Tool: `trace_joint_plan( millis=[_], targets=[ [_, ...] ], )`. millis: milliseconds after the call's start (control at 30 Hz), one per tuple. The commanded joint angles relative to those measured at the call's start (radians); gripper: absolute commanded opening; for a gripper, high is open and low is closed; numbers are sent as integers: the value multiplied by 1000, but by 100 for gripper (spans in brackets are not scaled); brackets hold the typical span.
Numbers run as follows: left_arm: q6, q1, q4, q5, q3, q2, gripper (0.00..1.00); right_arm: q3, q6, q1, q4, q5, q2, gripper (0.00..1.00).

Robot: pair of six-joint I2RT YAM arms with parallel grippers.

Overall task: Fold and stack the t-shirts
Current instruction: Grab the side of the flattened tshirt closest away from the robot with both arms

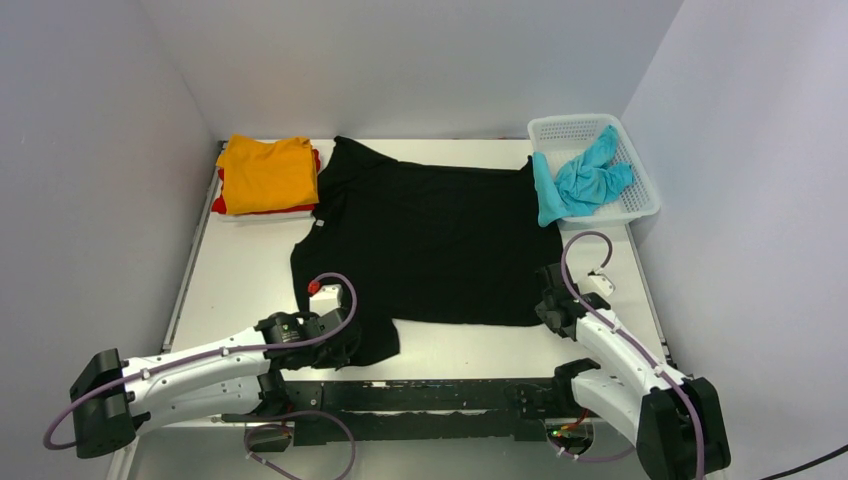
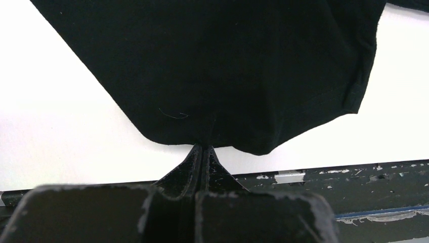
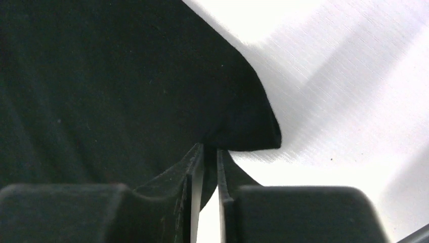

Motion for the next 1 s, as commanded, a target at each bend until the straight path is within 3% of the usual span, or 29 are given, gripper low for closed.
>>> trace_joint_plan(
  millis=[0,333,433,633,800,967],
  targets=[
    [6,-2,-20,-15,15,-16,0,-16,-30,-15,46,-51,8,3],
    [-81,-28,-154,231,2,-60,0,93,-12,-14,-261,-59,-106,0],
    [-120,-72,-191,247,5,-55,0,79,-12,-15,-270,-105,-163,0],
    [-133,-116,-236,213,51,-42,0,64,-13,-16,-274,-144,-140,0],
    [-50,-109,-111,105,105,-45,0,85,-52,-15,-214,-98,-128,0],
    [103,-1,30,44,166,-62,0,134,-133,-15,-145,-119,-58,0]
  ],
)
